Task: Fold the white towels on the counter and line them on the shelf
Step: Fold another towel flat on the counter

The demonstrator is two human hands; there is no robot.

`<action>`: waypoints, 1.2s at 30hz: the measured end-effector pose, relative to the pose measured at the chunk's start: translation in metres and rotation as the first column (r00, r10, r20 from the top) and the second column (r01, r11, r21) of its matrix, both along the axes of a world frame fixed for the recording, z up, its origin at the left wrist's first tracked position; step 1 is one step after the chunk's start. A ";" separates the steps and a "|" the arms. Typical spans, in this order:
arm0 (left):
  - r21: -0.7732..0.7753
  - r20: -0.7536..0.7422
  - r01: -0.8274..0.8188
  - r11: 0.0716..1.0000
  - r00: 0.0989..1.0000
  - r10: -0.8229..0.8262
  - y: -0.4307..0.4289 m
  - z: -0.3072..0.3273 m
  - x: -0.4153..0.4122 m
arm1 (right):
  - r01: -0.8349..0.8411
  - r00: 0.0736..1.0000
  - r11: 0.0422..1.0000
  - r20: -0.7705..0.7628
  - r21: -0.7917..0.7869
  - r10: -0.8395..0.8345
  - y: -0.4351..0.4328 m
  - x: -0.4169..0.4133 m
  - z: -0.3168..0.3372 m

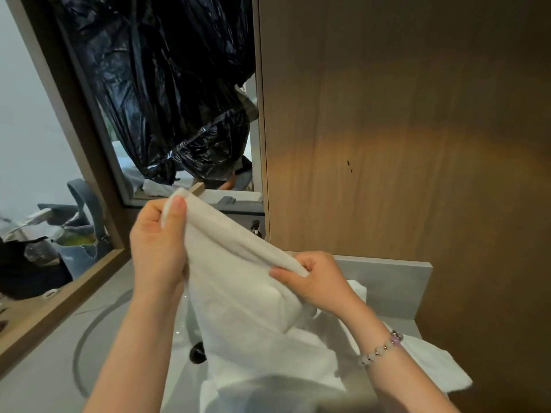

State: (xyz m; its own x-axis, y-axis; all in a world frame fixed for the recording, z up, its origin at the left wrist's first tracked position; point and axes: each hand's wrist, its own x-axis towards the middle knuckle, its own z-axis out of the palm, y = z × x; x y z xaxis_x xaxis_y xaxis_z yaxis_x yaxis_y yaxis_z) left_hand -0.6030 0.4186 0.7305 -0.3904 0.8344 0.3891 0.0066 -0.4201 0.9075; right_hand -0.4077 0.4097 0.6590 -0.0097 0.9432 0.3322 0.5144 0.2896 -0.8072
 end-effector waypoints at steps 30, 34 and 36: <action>-0.280 -0.659 0.567 0.774 0.473 -0.585 0.014 -0.063 0.045 | -0.138 0.980 0.990 -0.142 0.031 0.141 -0.011 0.011 -0.014; -0.195 -0.564 0.573 0.796 0.598 -0.569 0.015 -0.067 0.038 | -0.165 0.959 0.985 -0.242 -0.050 0.148 -0.016 0.013 -0.026; -0.139 -0.530 0.510 0.849 0.686 -0.499 0.015 -0.065 0.034 | -0.180 0.958 0.981 -0.239 -0.071 0.159 -0.016 0.013 -0.032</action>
State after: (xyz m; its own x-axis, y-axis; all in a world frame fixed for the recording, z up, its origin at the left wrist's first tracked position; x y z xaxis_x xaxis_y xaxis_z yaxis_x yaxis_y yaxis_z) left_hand -0.5695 0.4332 0.6657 0.3594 0.8351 0.4164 0.2614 -0.5184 0.8142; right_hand -0.3943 0.3935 0.6269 -0.1051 0.9606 0.2571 0.2603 0.2761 -0.9252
